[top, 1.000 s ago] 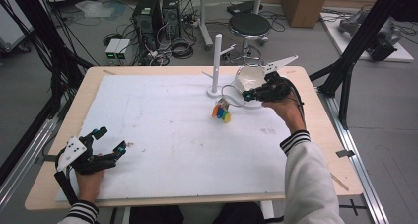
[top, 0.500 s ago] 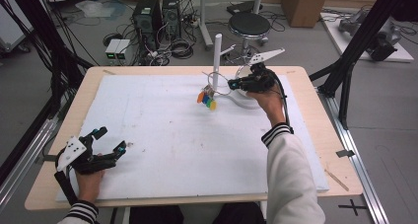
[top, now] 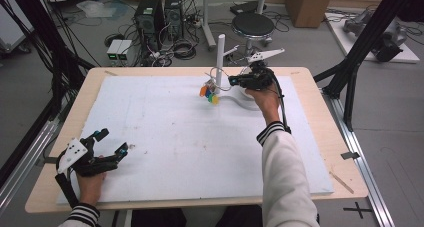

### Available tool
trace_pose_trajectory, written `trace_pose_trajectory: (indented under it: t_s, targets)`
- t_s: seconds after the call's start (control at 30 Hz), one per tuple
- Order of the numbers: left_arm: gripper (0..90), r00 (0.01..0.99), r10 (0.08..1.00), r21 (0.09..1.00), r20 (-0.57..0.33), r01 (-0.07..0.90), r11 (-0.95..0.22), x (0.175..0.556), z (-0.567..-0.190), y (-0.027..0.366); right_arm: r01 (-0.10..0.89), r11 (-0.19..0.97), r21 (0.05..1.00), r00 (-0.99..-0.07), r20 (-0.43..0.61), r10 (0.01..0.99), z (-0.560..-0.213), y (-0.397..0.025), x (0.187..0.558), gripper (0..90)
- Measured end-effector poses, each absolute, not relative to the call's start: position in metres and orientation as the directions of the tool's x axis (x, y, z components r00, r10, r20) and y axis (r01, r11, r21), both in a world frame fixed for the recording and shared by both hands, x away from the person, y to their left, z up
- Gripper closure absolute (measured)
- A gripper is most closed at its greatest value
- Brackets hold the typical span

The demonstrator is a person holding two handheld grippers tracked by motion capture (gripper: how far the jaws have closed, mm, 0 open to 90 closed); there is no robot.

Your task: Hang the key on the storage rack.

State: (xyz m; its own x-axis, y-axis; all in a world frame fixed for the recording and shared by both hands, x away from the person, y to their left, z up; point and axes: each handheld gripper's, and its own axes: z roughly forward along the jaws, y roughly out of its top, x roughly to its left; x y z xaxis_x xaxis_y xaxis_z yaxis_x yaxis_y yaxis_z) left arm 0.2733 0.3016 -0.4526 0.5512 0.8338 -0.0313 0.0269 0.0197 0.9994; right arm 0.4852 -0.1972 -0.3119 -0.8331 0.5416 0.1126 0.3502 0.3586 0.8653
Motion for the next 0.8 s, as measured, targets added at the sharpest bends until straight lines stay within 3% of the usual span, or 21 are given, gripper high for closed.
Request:
trace_pose_trajectory:
  t_s: [0.8]
  targets:
    - [10.7,0.552,0.833,0.999,-0.035,0.03,0.022,0.273,-0.453,0.302,0.439,0.269,0.857,-0.728,0.164,0.665,-0.337,-0.195,0.506,88.2]
